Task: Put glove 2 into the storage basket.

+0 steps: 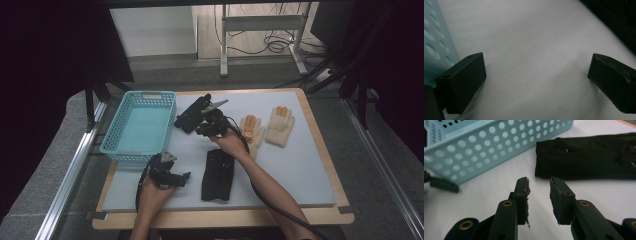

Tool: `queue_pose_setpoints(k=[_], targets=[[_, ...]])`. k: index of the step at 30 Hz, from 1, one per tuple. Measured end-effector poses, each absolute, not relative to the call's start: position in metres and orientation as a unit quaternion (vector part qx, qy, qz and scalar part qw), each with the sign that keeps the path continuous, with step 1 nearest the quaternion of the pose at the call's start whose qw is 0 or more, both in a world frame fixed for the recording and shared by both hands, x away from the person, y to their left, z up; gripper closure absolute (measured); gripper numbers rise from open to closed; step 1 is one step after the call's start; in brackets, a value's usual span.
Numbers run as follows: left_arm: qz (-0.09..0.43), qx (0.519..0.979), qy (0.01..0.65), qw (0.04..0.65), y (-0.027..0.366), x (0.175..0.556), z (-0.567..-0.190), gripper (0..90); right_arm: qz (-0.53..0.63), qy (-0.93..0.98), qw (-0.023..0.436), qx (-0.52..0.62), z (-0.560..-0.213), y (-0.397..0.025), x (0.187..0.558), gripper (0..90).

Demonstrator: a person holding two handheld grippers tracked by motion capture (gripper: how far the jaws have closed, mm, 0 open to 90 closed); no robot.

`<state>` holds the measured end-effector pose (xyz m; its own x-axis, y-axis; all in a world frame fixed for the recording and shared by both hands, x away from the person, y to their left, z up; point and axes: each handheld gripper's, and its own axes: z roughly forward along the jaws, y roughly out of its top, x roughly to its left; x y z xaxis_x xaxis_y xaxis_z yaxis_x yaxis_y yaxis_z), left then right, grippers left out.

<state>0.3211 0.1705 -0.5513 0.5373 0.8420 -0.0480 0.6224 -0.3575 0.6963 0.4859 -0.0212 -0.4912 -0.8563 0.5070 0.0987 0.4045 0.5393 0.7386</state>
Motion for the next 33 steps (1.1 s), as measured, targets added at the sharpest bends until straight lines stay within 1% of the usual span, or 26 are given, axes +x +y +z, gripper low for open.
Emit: queue_pose_setpoints(k=[1, 2, 7, 12, 13, 15, 16, 19, 24, 27, 32, 33], targets=[[0.161, 0.808, 0.453, 0.34, 0.17, 0.321, -0.551, 2.0, 0.403, 0.875, 0.064, 0.26, -0.491, -0.021, 0.486, 66.0], [0.161, 0.808, 0.453, 0.34, 0.171, 0.321, -0.551, 2.0, 0.4, 0.877, 0.065, 0.259, -0.495, -0.01, 0.492, 65.7], [0.161, 0.808, 0.453, 0.341, 0.171, 0.321, -0.551, 2.0, 0.388, 0.879, 0.059, 0.27, -0.506, 0.014, 0.505, 64.3], [0.161, 0.808, 0.453, 0.34, 0.171, 0.321, -0.551, 2.0, 0.37, 0.883, 0.057, 0.284, -0.521, 0.03, 0.516, 63.8], [0.161, 0.808, 0.453, 0.34, 0.171, 0.321, -0.551, 2.0, 0.364, 0.884, 0.057, 0.288, -0.524, 0.032, 0.517, 65.3], [0.161, 0.808, 0.453, 0.34, 0.171, 0.321, -0.551, 2.0, 0.354, 0.887, 0.075, 0.286, -0.529, 0.035, 0.518, 74.7], [0.161, 0.808, 0.453, 0.34, 0.171, 0.321, -0.551, 2.0, 0.353, 0.887, 0.078, 0.286, -0.529, 0.036, 0.519, 77.0], [0.161, 0.808, 0.453, 0.34, 0.171, 0.321, -0.551, 2.0, 0.351, 0.889, 0.069, 0.286, -0.529, 0.037, 0.519, 87.0], [0.161, 0.808, 0.453, 0.34, 0.171, 0.321, -0.551, 2.0, 0.344, 0.893, 0.08, 0.28, -0.527, 0.037, 0.515, 88.7], [0.161, 0.808, 0.453, 0.341, 0.171, 0.321, -0.551, 2.0, 0.349, 0.893, 0.08, 0.273, -0.516, 0.026, 0.508, 88.7], [0.161, 0.809, 0.453, 0.34, 0.171, 0.321, -0.551, 2.0, 0.369, 0.888, 0.068, 0.264, -0.494, -0.008, 0.488, 88.7], [0.161, 0.808, 0.453, 0.34, 0.171, 0.321, -0.551, 2.0, 0.369, 0.888, 0.068, 0.264, -0.494, -0.008, 0.488, 88.7]])
